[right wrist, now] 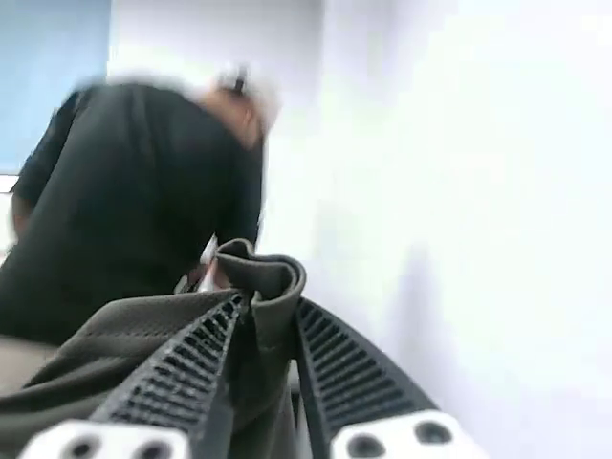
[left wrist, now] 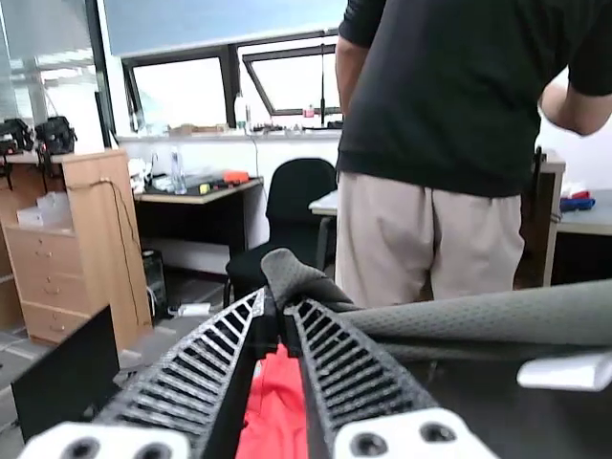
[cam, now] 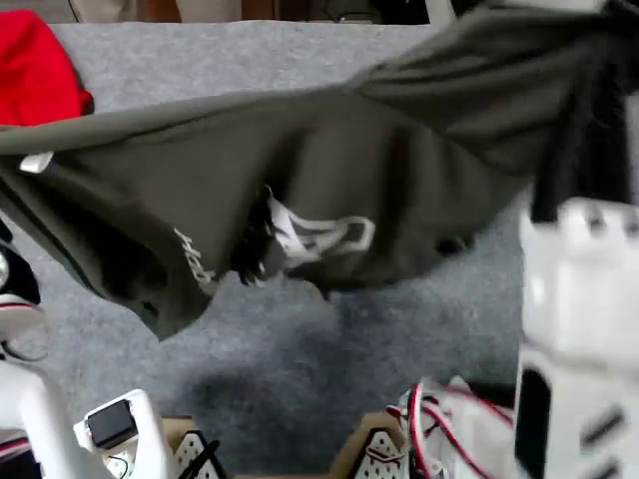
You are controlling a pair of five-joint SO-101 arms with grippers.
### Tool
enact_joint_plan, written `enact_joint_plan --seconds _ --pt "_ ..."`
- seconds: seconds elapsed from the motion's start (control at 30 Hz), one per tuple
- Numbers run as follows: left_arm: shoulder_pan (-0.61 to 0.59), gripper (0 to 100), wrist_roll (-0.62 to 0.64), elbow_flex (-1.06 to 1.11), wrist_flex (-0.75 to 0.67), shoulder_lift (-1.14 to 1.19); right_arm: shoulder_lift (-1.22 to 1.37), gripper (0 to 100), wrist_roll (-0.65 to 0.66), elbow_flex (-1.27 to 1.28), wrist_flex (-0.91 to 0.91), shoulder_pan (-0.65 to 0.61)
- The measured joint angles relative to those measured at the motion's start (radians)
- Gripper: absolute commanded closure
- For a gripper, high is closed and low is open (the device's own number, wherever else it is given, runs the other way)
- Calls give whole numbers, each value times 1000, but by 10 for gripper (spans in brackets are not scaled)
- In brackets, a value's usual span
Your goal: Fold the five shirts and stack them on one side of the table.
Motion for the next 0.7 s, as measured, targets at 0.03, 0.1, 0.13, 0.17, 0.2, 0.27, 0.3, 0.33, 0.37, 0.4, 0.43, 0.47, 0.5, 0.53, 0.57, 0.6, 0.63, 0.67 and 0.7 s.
enact_joint_plan --seconds 0.03,0.1,0.13,0.17,0.2,0.27,0.3,0.33,0.37,0.4,0.43,0.47,0.5,0.53,0.57,0.6,0.63,0.67,0.7 --pt "-2 981 0 -6 -2 0 -15 993 12 0 -14 14" --pt "-2 981 0 -9 -6 -9 -41 993 32 0 -37 34" --pt "-2 981 0 -11 -6 -20 -49 993 46 0 -48 38" --pt "-2 981 0 -11 -8 -34 -54 993 60 0 -58 43" --pt "-2 981 0 -11 -8 -52 -60 993 74 0 -68 46" --pt "-2 981 0 -11 -8 -87 -74 993 94 0 -86 49" --pt "-3 981 0 -11 -8 -106 -78 993 100 -2 -92 49" --pt "-3 981 0 -5 -8 -123 -80 993 101 -2 -92 49" --pt "-3 980 0 11 -8 -140 -80 993 101 -2 -94 49" --pt "-3 980 0 32 -8 -155 -80 993 101 5 -94 49" --pt "-3 980 0 63 -8 -170 -80 993 101 20 -94 49" --pt "-3 980 0 92 -8 -181 -78 993 101 40 -92 49" --pt "-3 980 0 120 -8 -184 -77 993 101 64 -80 49" --pt "-3 980 0 149 -8 -184 -71 993 101 92 -64 49" --pt "-3 980 0 183 -11 -184 -61 993 101 129 -52 48" --pt "-3 980 0 218 -14 -184 -51 993 101 170 -41 48" --pt "-3 980 -6 253 -17 -184 -34 993 101 218 -37 41" --pt "-3 980 -15 282 -17 -184 -14 993 101 272 -32 26" --pt "-3 980 -23 311 -17 -184 5 993 101 316 -32 5"
